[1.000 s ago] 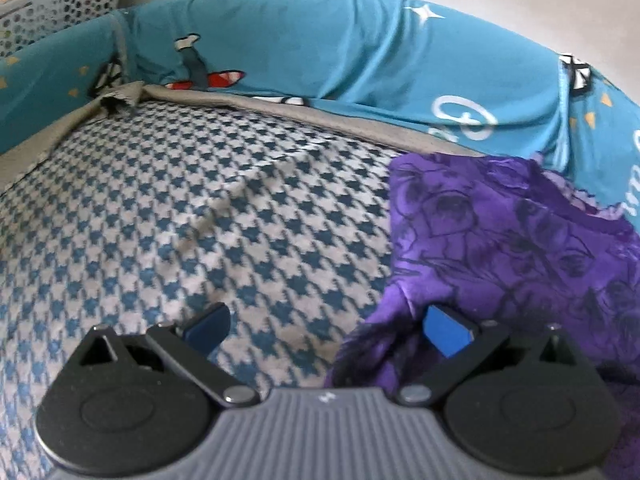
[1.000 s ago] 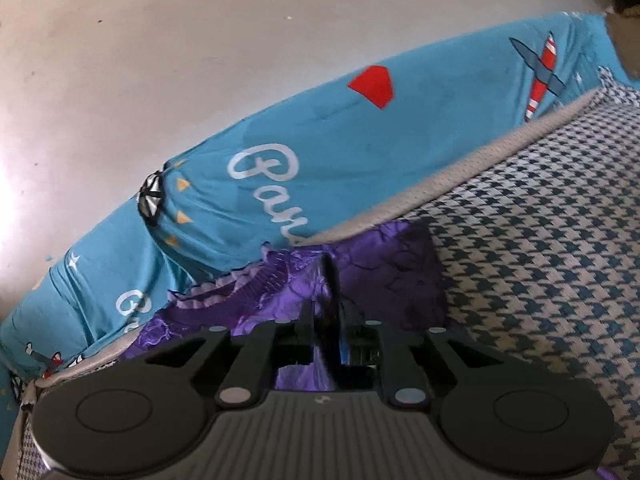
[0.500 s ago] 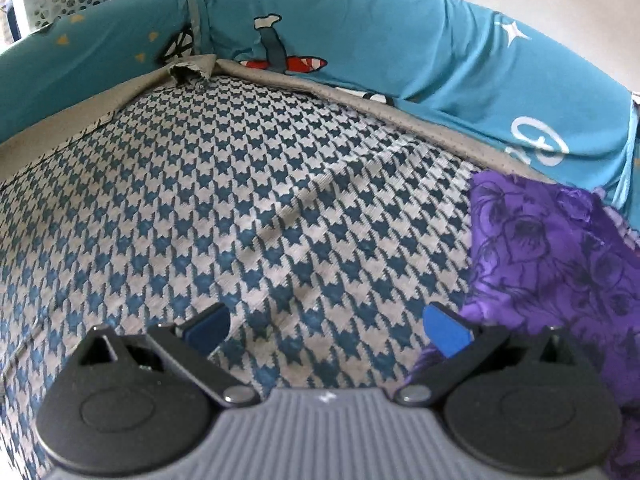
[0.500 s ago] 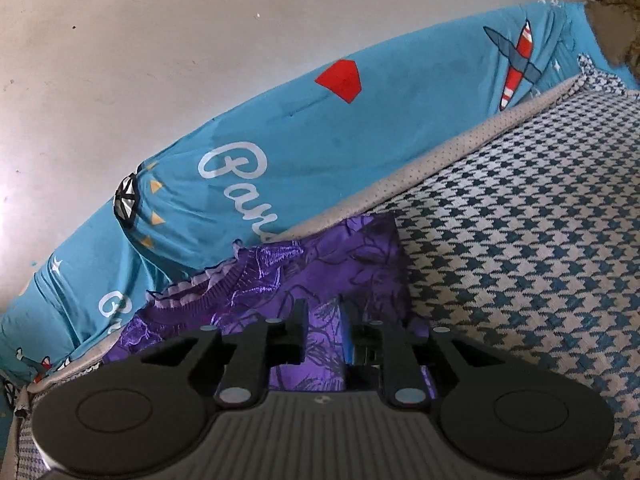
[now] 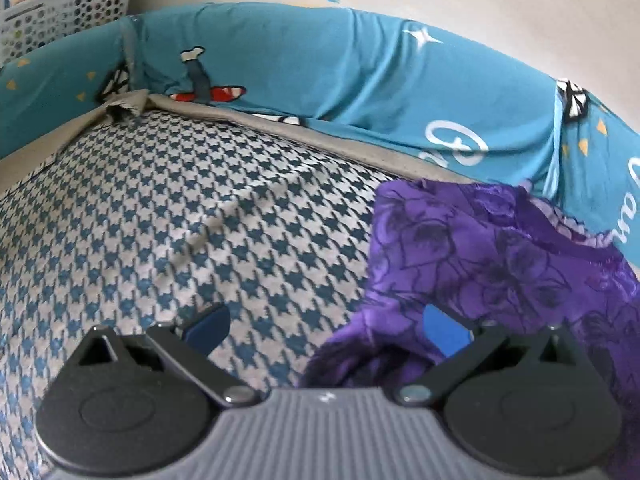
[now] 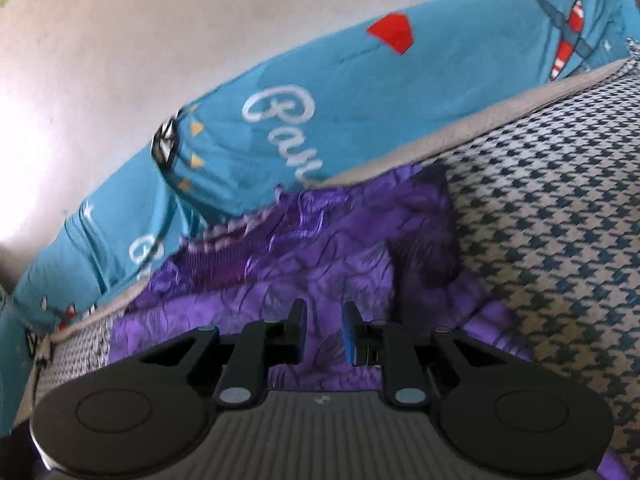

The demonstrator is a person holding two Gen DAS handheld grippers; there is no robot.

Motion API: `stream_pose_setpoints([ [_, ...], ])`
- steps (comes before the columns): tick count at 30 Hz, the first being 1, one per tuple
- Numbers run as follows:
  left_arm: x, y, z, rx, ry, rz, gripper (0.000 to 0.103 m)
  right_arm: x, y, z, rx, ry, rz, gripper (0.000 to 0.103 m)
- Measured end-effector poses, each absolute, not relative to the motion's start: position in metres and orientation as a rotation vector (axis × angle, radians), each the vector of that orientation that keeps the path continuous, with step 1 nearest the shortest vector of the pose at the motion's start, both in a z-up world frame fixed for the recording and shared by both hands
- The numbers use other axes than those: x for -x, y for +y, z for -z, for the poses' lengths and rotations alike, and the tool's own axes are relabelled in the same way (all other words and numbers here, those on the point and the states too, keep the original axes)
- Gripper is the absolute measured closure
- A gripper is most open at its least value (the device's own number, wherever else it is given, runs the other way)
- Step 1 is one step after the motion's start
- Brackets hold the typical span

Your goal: Fold clothes

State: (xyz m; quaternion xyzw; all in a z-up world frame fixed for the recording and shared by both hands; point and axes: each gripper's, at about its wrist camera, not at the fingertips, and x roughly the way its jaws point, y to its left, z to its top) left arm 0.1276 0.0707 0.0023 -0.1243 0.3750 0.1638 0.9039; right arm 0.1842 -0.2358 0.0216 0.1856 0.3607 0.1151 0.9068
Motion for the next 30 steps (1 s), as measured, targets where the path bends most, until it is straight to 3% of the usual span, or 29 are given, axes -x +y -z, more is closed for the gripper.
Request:
stream_pose_setpoints([
  [10,-0.143,0.060,0.021,0.212,0.862,-0.341,0.000,-0.191,-0.230,0.006,-0.312,0.871,-0.197,0.084],
  [20,-0.143,0.064,0.027,0.219,0.893,-0.335,0.000,-0.190,-0.223,0.005,-0.232,0.871,-0.185,0.082],
  [25,-0.141,0.061,0.021,0.206,0.891,-0.327,0.000,-0.187,-0.216,0.001,-0.211,0.862,-0.193,0.068],
  [30,-0.137,0.055,0.012,0.193,0.887,-0.309,0.000,-0.178,-0.200,-0.005,-0.128,0.833,-0.206,0.064],
])
